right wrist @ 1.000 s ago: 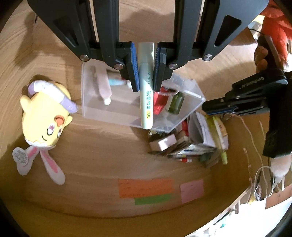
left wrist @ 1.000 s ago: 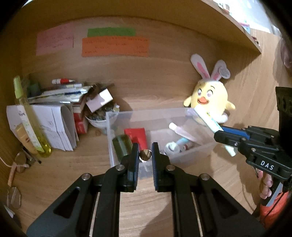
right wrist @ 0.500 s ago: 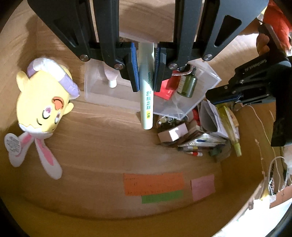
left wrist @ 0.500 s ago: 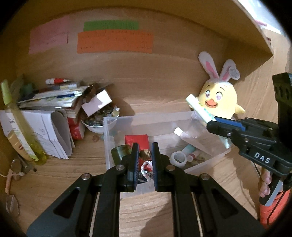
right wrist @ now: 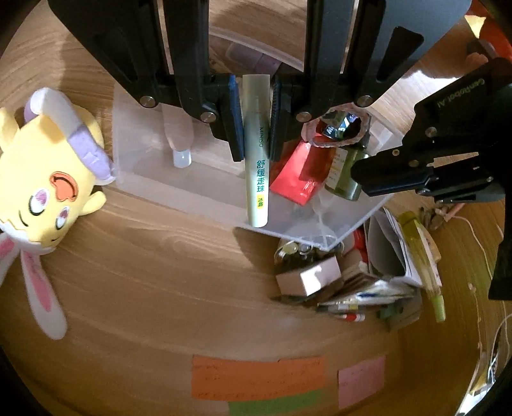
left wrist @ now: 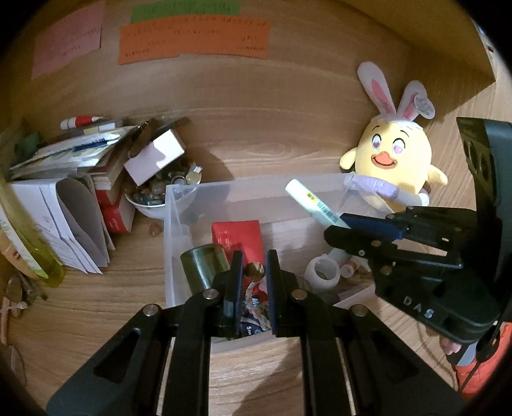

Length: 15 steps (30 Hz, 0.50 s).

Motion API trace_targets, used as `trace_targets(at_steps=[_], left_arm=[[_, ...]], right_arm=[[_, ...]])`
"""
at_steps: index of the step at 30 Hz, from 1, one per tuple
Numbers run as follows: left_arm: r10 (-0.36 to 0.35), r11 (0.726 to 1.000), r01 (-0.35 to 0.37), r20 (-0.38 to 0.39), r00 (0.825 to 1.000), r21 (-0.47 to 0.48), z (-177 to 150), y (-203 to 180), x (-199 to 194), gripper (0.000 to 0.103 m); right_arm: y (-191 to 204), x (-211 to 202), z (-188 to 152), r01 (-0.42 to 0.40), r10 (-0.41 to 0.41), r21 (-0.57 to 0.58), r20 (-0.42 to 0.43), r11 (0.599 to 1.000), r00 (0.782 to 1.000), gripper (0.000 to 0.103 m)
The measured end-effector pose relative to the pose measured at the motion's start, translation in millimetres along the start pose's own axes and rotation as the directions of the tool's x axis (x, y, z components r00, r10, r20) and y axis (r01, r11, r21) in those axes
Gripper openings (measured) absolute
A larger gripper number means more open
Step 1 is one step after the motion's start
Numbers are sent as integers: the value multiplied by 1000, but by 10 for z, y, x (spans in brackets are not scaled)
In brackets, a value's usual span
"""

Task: Organize objects
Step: 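Carry the marker into the clear box and open the right tool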

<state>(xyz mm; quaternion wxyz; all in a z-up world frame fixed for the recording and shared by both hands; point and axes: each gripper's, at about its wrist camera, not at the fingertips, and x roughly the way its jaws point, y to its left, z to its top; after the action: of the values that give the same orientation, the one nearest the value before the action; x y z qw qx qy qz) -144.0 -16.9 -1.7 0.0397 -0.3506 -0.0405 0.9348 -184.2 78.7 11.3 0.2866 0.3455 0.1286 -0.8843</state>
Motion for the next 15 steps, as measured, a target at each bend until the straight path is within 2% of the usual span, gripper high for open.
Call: trace_targets(at_steps=[8, 13, 15], left_arm=[[-12, 1000, 11, -34, 999, -20, -31, 54, 112, 12], [-36, 999, 34, -41, 999, -40, -34, 83, 113, 12], [-39, 998, 38, -36, 999, -42, -33, 79, 88, 12]], right_arm=[[80, 190, -57, 8, -10, -38, -46, 999, 999, 14], [169, 204, -77, 60, -64, -91, -39, 994, 997, 15], [172, 189, -68, 52, -56, -90, -41, 995, 998, 20]])
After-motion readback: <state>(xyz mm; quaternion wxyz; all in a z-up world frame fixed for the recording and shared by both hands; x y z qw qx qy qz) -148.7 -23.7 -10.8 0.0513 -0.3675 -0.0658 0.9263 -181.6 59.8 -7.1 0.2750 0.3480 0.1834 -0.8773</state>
